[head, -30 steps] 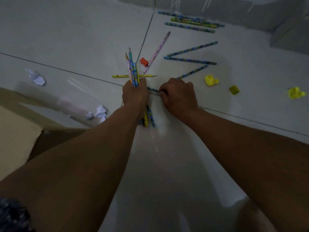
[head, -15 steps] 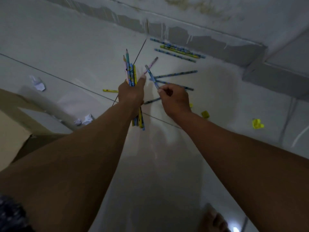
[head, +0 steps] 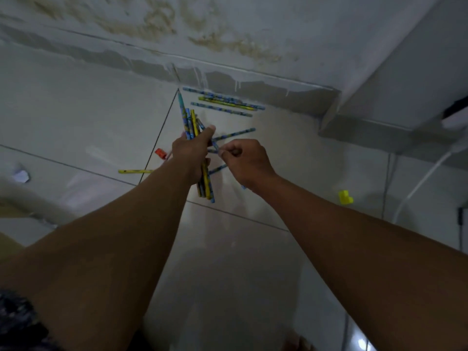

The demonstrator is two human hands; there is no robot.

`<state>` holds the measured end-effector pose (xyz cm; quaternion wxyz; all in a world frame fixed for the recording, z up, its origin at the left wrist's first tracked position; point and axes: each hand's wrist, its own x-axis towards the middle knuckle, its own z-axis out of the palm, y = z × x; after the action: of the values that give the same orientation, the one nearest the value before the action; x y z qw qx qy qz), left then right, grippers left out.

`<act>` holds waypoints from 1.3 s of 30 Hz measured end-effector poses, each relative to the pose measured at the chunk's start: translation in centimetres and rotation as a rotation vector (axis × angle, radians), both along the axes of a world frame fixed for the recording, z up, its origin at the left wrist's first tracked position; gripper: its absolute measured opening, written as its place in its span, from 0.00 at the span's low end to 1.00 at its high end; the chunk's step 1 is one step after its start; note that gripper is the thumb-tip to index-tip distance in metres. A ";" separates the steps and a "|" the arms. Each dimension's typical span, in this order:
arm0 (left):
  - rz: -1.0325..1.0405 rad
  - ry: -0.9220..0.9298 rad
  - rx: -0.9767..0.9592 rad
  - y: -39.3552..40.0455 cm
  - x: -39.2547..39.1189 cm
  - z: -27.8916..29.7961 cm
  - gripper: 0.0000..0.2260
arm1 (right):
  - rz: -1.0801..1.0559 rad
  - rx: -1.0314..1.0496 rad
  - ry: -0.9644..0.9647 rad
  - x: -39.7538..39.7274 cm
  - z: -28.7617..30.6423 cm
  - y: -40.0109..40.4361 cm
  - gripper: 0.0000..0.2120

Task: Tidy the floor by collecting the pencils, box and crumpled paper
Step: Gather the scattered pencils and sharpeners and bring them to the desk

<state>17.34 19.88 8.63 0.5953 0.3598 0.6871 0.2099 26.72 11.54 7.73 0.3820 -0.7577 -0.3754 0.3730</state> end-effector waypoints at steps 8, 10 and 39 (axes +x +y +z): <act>0.196 -0.044 0.068 1.5 -3.4 -2.3 0.08 | 0.210 -0.085 -0.282 -2.1 -3.2 0.4 0.13; 0.260 -0.103 0.062 1.4 -4.2 -2.5 0.08 | 0.347 -0.117 -0.455 -2.3 -4.1 0.4 0.15; 0.301 0.105 0.017 3.3 -14.1 -2.0 0.29 | 0.225 0.096 0.063 -12.9 -3.9 7.3 0.03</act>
<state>3.26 23.20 6.64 0.5174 0.2683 0.7616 0.2834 13.83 18.86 3.80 0.3851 -0.6796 -0.4631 0.4188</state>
